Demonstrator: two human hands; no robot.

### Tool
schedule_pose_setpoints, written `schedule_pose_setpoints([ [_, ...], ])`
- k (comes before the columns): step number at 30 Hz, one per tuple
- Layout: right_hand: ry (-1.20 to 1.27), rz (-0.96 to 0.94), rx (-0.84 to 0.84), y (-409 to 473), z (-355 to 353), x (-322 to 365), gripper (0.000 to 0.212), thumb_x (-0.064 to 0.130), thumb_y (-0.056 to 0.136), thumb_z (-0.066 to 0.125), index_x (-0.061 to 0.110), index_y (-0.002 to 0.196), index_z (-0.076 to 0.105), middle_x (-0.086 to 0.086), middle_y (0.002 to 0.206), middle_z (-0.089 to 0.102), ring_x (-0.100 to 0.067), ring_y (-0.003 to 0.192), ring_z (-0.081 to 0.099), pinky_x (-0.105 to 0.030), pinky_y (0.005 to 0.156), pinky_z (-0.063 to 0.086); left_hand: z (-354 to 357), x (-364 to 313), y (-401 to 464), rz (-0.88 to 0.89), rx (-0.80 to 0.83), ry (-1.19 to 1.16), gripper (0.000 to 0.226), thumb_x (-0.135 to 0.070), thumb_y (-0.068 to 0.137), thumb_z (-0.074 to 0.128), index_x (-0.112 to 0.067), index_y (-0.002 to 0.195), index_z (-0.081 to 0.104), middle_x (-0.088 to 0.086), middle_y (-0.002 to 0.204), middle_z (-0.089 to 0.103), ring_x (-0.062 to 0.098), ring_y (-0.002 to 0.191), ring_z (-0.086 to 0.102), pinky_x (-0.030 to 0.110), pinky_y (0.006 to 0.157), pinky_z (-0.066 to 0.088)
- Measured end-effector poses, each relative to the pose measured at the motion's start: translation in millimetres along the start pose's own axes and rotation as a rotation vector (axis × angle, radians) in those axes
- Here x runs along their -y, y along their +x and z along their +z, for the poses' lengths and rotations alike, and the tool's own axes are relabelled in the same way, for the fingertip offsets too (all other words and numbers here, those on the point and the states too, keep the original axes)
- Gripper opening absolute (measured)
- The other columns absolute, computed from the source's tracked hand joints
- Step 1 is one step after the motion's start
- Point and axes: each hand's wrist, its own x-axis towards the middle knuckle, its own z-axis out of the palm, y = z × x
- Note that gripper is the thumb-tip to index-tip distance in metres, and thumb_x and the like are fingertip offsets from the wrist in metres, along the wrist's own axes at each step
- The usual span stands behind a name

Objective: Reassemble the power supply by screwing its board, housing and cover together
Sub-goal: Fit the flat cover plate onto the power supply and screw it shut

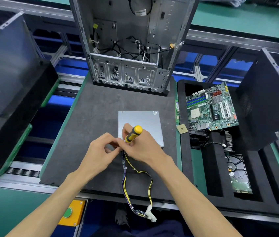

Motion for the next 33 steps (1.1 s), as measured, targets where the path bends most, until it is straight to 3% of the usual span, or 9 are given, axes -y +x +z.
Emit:
schedule_pose_setpoints([
  [3,-0.204,0.11,0.04,4.2,-0.5,3.8,0.056,0.053,0.099,0.052,0.014,0.06,0.042,-0.004,0.06,0.051,-0.031,0.066,0.051,-0.037,0.059,0.04,0.7,-0.9,-0.1,-0.002,-0.006,0.002,0.012,-0.015,0.084,0.076,-0.024,0.088,0.069,-0.012,0.085,0.062,0.016,0.073,0.061,0.017,0.06,0.047],
  [8,-0.226,0.098,0.146,5.7,-2.0,12.9,0.056,0.043,0.099,0.058,0.019,0.053,0.039,0.004,0.055,0.039,-0.021,0.054,0.043,-0.03,0.048,0.025,0.5,-4.0,-1.9,-0.008,-0.006,-0.038,0.023,-0.008,0.082,0.072,-0.03,0.086,0.068,-0.009,0.086,0.063,0.016,0.071,0.06,0.02,0.06,0.049],
  [11,-0.173,0.144,0.186,6.3,-5.6,15.1,0.039,0.038,0.097,0.06,0.015,0.065,0.057,0.002,0.06,0.045,-0.026,0.063,0.05,-0.029,0.05,0.033,-0.3,-6.9,-1.9,0.003,0.0,-0.045,0.025,-0.009,0.081,0.071,-0.033,0.085,0.066,-0.009,0.085,0.061,0.013,0.072,0.059,0.015,0.06,0.046],
  [15,-0.112,0.185,0.187,5.6,-9.2,18.0,0.046,0.032,0.091,0.06,0.017,0.056,0.035,0.0,0.056,0.041,-0.021,0.055,0.036,-0.033,0.049,0.031,-2.7,-6.6,0.5,0.038,0.026,-0.008,0.03,-0.001,0.081,0.073,-0.03,0.085,0.067,-0.008,0.085,0.06,0.017,0.076,0.06,0.012,0.062,0.044],
  [18,-0.076,0.202,0.198,6.3,-11.8,19.6,0.044,0.03,0.092,0.059,0.014,0.058,0.036,-0.01,0.063,0.052,-0.027,0.063,0.044,-0.039,0.058,0.044,-3.4,-5.4,2.7,0.037,0.044,0.04,0.027,0.0,0.081,0.073,-0.025,0.087,0.068,-0.009,0.085,0.061,0.018,0.076,0.06,0.012,0.061,0.044],
  [22,-0.07,0.2,0.21,6.0,-12.3,21.7,0.039,0.027,0.09,0.057,0.013,0.06,0.036,-0.012,0.064,0.052,-0.027,0.062,0.043,-0.044,0.062,0.047,-3.6,-3.7,3.5,0.02,0.038,0.063,0.025,-0.002,0.079,0.074,-0.024,0.086,0.067,-0.011,0.084,0.062,0.015,0.074,0.06,0.011,0.061,0.043],
  [26,-0.095,0.218,0.159,5.2,-10.1,25.0,0.052,0.047,0.097,0.055,0.016,0.059,0.04,-0.006,0.066,0.058,-0.027,0.066,0.052,-0.037,0.065,0.048,-2.2,-3.3,3.3,-0.008,0.029,0.058,0.02,-0.005,0.08,0.074,-0.024,0.082,0.065,-0.008,0.081,0.06,0.016,0.07,0.059,0.016,0.06,0.044],
  [28,-0.063,0.254,0.153,6.0,-10.2,25.5,0.048,0.044,0.098,0.056,0.017,0.06,0.042,-0.006,0.07,0.061,-0.028,0.069,0.054,-0.037,0.068,0.05,-2.2,-3.6,2.9,-0.006,0.021,0.044,0.019,-0.006,0.081,0.074,-0.024,0.083,0.066,-0.008,0.082,0.06,0.017,0.071,0.06,0.02,0.06,0.048],
  [33,-0.033,0.252,0.239,7.4,-12.4,23.2,0.045,0.033,0.097,0.054,0.016,0.058,0.039,-0.011,0.057,0.057,-0.025,0.046,0.053,-0.037,0.058,0.051,-1.9,-6.2,0.9,-0.015,0.016,-0.022,0.028,0.0,0.081,0.072,-0.027,0.084,0.068,-0.006,0.084,0.062,0.014,0.071,0.059,0.016,0.058,0.045],
])
